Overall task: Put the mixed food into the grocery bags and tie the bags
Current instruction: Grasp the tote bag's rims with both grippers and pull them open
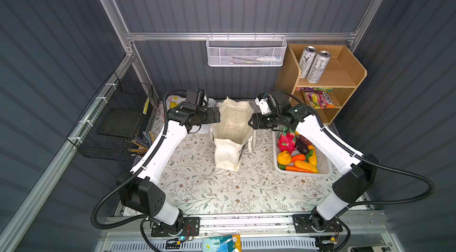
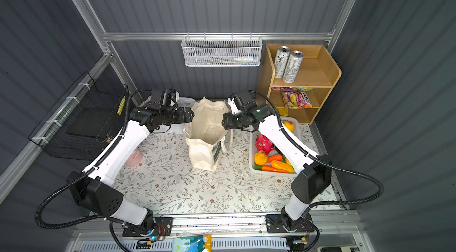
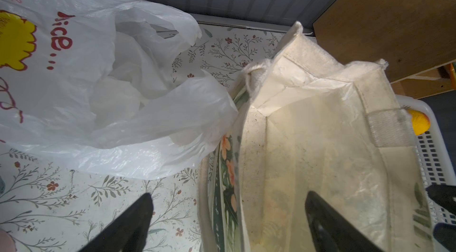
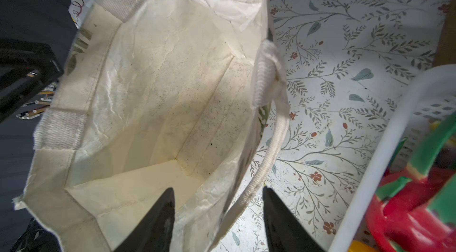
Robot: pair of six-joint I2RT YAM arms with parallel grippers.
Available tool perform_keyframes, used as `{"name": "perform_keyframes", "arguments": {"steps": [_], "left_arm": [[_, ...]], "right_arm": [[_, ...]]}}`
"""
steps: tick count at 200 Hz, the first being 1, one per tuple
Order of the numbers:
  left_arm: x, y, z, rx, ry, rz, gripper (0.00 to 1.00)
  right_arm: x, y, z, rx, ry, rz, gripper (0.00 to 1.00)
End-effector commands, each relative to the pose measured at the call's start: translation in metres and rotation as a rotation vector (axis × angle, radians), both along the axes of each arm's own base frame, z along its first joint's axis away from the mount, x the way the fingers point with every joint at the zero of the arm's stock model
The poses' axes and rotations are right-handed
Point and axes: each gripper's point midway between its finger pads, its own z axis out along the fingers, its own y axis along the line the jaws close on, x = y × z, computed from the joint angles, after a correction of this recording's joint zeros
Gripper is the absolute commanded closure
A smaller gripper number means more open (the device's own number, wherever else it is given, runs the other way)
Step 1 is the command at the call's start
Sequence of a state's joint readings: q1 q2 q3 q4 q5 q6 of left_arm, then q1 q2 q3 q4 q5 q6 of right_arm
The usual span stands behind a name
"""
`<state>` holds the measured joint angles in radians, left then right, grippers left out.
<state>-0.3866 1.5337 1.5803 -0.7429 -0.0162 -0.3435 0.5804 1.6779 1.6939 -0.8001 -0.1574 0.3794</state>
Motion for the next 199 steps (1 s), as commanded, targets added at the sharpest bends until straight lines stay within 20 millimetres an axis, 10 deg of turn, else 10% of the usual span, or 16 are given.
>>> {"name": "perform_keyframes", "arguments": {"steps": [1, 35, 62, 99, 186, 199], "left_arm": [[-0.001, -0.006, -0.001, -0.015, -0.003, -0.028, 0.13], [0.005, -0.025, -0.020, -0.068, 0.040, -0.076, 0.39], [-0.004, -0.027, -0.012, -0.104, 0.037, -0.080, 1.00], [-0.021, -0.019, 0.010, -0.173, -0.041, -0.043, 1.00], [-0.028, -0.032, -0.023, -0.189, 0.036, -0.083, 1.00], [-0.030, -0.034, -0.030, -0.188, 0.047, -0.090, 1.00]], "right_arm": [[-0.002, 0.000, -0.010, -0.042, 0.027, 0.008, 0.49], [0.003, -0.004, -0.007, -0.066, 0.003, 0.003, 0.70], [0.001, -0.023, 0.006, -0.086, -0.020, -0.004, 1.00], [-0.002, -0.055, 0.026, -0.025, -0.089, -0.073, 1.00], [-0.005, -0.054, 0.008, 0.014, -0.036, -0.073, 1.00], [-0.005, -0.054, 0.004, 0.026, -0.023, -0.072, 0.83]]}}
